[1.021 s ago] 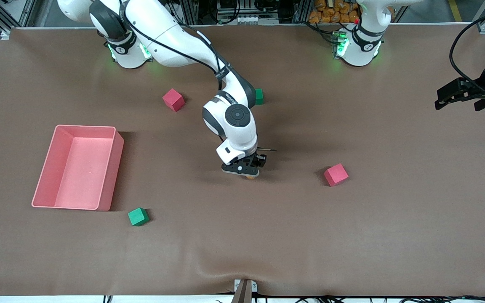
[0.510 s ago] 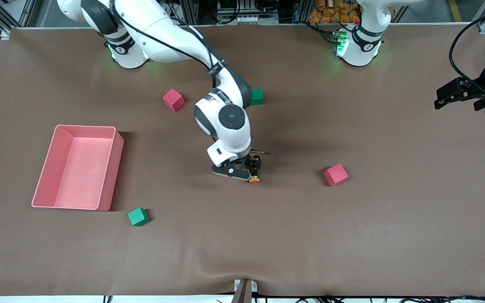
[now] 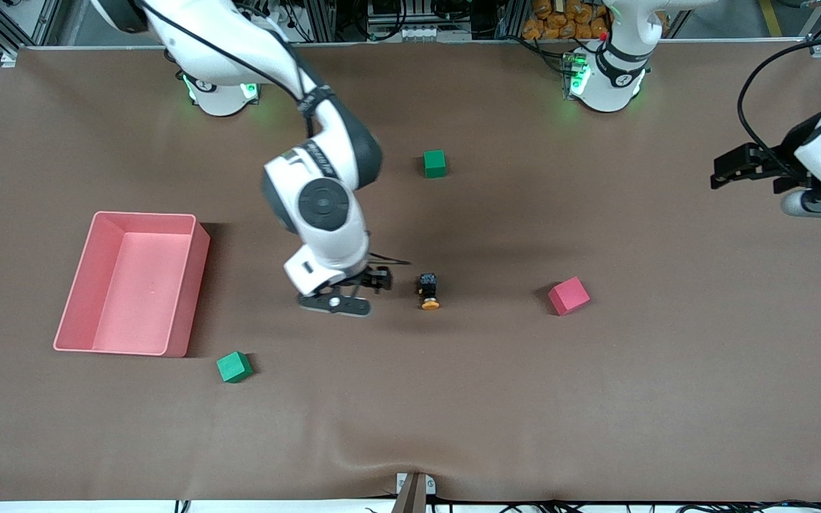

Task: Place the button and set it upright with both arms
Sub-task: 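Release the button on the table while the left gripper reaches toward it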

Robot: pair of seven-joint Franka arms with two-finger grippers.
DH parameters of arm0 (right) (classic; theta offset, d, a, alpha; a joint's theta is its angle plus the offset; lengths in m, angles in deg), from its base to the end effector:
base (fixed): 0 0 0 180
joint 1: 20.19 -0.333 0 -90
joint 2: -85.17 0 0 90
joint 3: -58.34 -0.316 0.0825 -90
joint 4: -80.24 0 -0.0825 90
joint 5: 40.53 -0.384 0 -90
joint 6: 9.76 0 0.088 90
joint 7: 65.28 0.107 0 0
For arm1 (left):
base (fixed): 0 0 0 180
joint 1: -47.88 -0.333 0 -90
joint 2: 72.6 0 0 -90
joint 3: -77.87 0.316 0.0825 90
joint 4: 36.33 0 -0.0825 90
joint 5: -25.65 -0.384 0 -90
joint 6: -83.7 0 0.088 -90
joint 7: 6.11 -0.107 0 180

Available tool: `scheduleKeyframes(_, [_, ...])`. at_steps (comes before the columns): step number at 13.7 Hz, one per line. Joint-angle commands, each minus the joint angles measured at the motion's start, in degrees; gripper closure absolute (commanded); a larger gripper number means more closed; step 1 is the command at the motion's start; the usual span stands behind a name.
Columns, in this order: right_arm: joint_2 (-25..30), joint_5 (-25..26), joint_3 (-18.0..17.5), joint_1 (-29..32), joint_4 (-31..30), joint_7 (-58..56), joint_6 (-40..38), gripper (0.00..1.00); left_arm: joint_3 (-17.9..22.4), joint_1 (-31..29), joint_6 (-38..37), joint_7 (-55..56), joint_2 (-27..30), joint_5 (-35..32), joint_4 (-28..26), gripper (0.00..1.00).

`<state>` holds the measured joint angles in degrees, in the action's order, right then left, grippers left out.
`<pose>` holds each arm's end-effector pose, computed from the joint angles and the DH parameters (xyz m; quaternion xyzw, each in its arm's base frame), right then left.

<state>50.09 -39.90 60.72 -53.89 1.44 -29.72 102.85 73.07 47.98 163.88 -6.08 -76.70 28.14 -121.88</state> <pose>0.6117 0.3784 0.3556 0.9993 -0.0312 0.0003 0.0202 0.5552 -0.0511 0.6074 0.9953 -0.0444 -0.0834 0.0211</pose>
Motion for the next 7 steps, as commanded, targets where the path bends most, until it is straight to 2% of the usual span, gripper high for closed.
scheduleKeyframes(1, [9.31,0.69,-0.88,5.47,-10.91,-10.22,-1.77,0.00,-1.26,1.74,-1.69,-0.40,-3.00,1.29,1.00,0.00])
scheduleKeyframes(4, [14.59,0.78,-0.88,12.23,-15.58,-21.73,-3.63,0.00,-1.35,2.89,-1.34,-0.56,-9.77,2.34,1.35,0.00])
scheduleKeyframes(7, [21.08,0.78,-0.88,15.84,-19.97,-24.84,-4.76,0.00,-1.53,5.95,-1.34,0.13,-14.69,2.52,3.01,0.00])
